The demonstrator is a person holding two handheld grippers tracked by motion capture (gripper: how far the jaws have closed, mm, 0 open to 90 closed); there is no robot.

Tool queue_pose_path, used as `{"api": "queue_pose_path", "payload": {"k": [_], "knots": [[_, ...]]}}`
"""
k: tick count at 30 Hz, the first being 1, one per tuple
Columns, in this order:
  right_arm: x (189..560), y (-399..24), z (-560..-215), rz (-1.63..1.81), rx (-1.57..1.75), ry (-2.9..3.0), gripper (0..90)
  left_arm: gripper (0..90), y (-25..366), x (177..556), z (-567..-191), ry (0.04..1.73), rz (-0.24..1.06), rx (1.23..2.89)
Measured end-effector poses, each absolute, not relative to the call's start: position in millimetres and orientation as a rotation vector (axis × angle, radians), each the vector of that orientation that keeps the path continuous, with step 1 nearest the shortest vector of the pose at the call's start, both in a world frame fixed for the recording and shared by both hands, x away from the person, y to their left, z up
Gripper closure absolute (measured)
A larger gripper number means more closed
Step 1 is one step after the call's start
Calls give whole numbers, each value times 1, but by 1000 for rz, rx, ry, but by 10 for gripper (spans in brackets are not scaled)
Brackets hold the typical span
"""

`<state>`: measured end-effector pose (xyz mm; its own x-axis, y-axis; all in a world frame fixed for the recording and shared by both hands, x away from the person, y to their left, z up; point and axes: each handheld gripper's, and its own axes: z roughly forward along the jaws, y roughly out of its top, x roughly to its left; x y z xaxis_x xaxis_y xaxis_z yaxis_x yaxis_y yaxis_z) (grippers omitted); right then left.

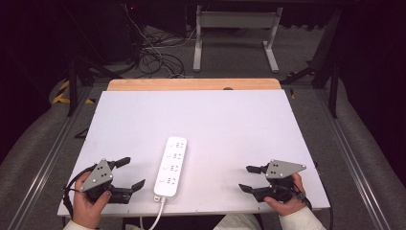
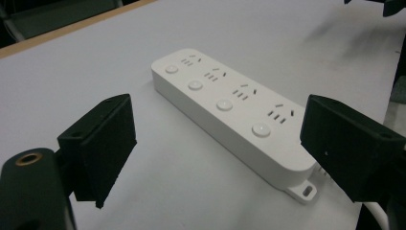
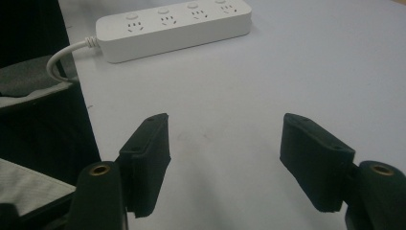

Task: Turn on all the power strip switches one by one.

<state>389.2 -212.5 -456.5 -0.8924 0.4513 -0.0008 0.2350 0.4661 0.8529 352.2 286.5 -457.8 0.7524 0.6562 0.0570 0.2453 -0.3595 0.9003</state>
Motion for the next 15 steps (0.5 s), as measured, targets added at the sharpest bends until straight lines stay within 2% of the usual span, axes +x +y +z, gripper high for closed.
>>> {"api": "queue_pose_path", "payload": {"k": [9,15], "knots": [[389,-214,-456,1400,593,2482,349,121,304,348,-478,720,537,1948],[389,-216,-455,1406,599,2475,349,121,306,342,-484,738,495,1930]]}}
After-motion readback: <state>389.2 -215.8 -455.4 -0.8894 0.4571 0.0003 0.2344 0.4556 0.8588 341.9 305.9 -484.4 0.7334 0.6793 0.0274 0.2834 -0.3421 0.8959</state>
